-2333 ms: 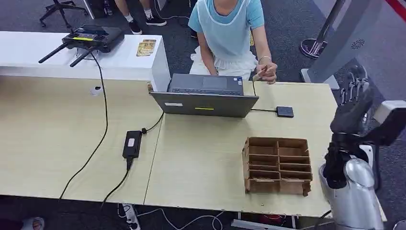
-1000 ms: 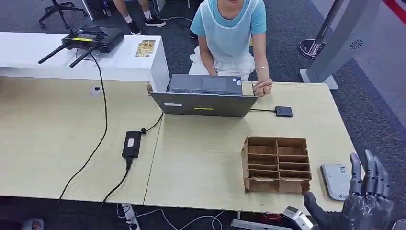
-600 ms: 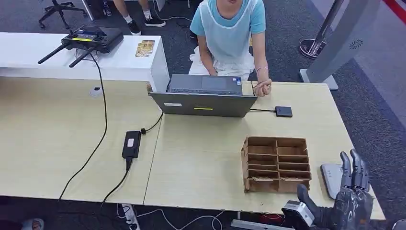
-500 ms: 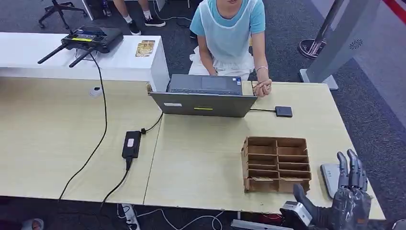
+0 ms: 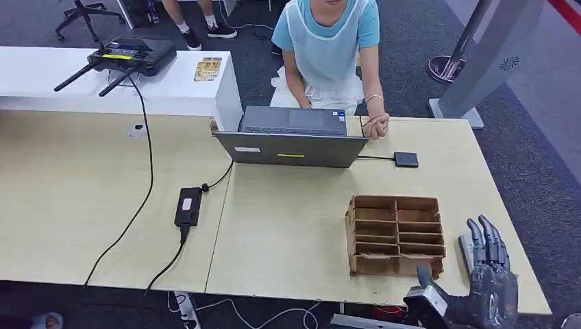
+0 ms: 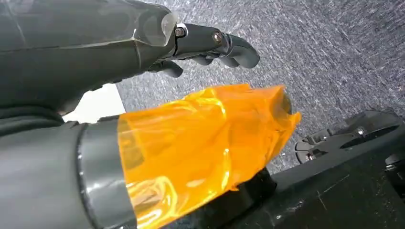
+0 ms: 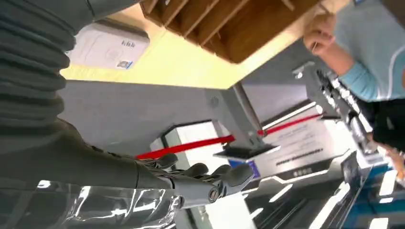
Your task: Pass the card to the sensor for recognition and then transmit it.
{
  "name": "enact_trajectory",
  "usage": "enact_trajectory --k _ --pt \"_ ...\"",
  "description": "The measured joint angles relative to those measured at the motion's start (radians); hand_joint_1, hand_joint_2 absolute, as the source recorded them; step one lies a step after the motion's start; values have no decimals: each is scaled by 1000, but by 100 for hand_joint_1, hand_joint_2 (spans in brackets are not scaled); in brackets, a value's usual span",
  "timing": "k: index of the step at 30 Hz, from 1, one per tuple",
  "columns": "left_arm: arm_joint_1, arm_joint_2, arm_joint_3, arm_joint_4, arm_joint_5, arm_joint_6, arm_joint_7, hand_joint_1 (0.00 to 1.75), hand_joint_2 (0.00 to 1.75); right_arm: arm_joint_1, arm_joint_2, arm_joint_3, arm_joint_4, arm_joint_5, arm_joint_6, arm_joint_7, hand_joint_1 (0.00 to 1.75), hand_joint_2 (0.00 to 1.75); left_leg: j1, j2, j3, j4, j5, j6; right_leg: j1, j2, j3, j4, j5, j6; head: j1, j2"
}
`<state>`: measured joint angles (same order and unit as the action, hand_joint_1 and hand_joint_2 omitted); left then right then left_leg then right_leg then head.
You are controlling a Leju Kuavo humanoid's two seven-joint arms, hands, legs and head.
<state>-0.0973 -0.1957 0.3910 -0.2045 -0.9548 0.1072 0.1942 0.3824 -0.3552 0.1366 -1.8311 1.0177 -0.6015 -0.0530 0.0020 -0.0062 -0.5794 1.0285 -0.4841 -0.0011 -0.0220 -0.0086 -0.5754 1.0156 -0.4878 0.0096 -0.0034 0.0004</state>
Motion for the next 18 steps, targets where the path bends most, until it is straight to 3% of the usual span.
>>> enact_trajectory --k 9,15,18 --pt "-5 -1 -1 0 -17 -7 0 0 0 -15 -96 40 13 -136 87 -30 0 175 0 0 0 0 0 0 0 0 0 0 0 0 0 0" --pt "-6 -2 -1 0 -22 -12 0 0 0 -20 -133 48 15 -193 113 -54 0 175 0 0 0 0 0 0 0 0 0 0 0 0 0 0" --pt "-6 -2 -2 0 -27 -14 -2 0 0 -23 -149 48 16 -229 131 -73 19 175 0 0 0 0 0 0 0 0 0 0 0 0 0 0"
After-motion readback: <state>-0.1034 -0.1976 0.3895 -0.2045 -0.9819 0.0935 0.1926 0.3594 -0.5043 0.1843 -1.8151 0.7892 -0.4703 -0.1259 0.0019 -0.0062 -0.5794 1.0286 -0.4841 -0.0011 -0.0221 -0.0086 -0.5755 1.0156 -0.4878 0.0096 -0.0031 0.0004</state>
